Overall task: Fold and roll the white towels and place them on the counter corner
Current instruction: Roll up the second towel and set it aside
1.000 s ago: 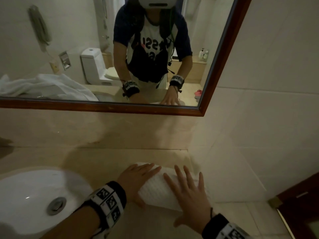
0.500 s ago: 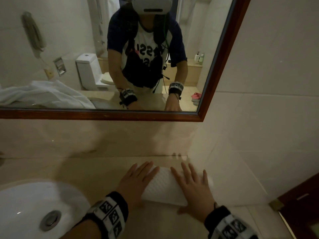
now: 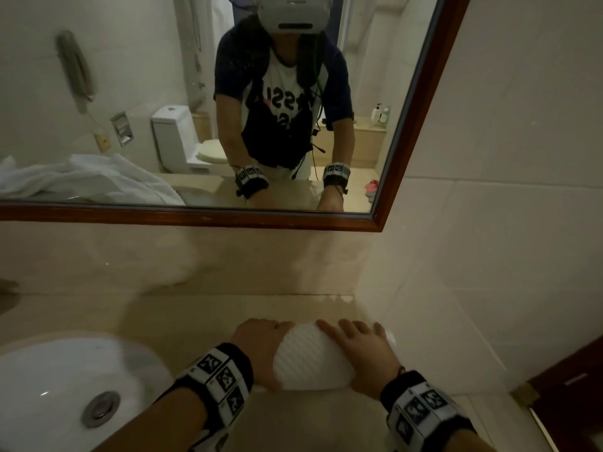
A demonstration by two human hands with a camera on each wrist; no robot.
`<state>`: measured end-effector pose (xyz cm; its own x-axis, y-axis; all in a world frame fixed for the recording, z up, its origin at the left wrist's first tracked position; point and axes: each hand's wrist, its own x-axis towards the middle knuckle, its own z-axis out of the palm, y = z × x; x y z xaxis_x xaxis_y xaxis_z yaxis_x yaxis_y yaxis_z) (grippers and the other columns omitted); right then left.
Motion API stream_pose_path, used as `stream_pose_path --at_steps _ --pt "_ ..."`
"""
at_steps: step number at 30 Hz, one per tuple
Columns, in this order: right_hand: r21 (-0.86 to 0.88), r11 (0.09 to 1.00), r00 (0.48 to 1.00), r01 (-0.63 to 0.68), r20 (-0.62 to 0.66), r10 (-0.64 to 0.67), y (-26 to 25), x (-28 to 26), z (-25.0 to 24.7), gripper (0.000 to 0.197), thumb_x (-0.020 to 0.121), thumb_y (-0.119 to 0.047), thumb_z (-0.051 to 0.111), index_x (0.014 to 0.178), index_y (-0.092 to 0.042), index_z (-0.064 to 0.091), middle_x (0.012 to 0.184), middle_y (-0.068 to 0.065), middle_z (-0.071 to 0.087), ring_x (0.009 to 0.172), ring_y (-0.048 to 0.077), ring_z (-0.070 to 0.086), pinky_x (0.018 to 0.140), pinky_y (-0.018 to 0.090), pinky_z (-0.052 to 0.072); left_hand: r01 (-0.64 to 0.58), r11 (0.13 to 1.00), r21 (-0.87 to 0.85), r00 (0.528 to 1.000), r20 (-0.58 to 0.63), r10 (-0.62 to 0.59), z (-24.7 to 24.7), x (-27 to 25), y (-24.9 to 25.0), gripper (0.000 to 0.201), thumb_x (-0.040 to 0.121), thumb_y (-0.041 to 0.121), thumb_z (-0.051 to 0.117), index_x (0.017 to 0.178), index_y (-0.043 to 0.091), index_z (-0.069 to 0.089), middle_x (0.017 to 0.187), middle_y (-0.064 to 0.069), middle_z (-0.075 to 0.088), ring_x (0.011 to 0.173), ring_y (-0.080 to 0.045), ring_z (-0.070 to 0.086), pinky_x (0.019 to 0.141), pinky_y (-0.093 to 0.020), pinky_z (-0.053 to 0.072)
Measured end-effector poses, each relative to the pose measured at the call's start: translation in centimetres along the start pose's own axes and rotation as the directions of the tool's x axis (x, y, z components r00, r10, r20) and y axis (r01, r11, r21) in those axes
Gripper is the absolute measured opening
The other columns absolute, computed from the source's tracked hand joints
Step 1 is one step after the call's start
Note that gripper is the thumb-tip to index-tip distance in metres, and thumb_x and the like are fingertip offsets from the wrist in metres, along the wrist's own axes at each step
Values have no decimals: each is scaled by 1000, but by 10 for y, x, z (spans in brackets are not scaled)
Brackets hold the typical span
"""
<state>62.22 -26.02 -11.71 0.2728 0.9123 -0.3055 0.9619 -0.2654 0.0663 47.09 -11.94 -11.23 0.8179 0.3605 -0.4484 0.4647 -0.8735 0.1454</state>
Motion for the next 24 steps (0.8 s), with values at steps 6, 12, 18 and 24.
stream_pose_path --at_steps 6,12,18,24 --pt "457 868 917 -195 -229 327 -13 -24 1 76 93 -20 49 148 -34 -2 153 4 17 141 24 22 113 47 26 203 892 -404 972 189 -136 24 -36 6 129 40 84 61 145 24 18 144 5 40 127 -19 44 102 -28 37" --pt "757 651 931 -58 -194 309 -65 -26 16 83 76 -67 48 136 -57 -8 158 5 -11 141 32 26 108 43 37 131 885 -446 988 -18 -155 39 -64 36 134 27 93 48 124 56 -37 157 0 -14 145 -26 13 114 -45 28" --pt "921 310 955 -237 161 250 -88 -6 12 106 81 -53 62 142 -40 -24 150 18 28 125 36 45 97 46 46 256 706 -660 948 26 -318 55 -67 39 126 56 57 78 121 61 -30 137 -8 31 123 -30 45 101 -42 43" --pt "953 140 958 -267 248 143 -129 -18 -20 118 76 -45 71 140 -38 -28 153 16 21 128 37 41 95 50 47 223 697 -682 949 -12 -316 57 -109 6 125 52 58 76 135 57 -17 139 -2 38 123 -25 47 98 -39 45"
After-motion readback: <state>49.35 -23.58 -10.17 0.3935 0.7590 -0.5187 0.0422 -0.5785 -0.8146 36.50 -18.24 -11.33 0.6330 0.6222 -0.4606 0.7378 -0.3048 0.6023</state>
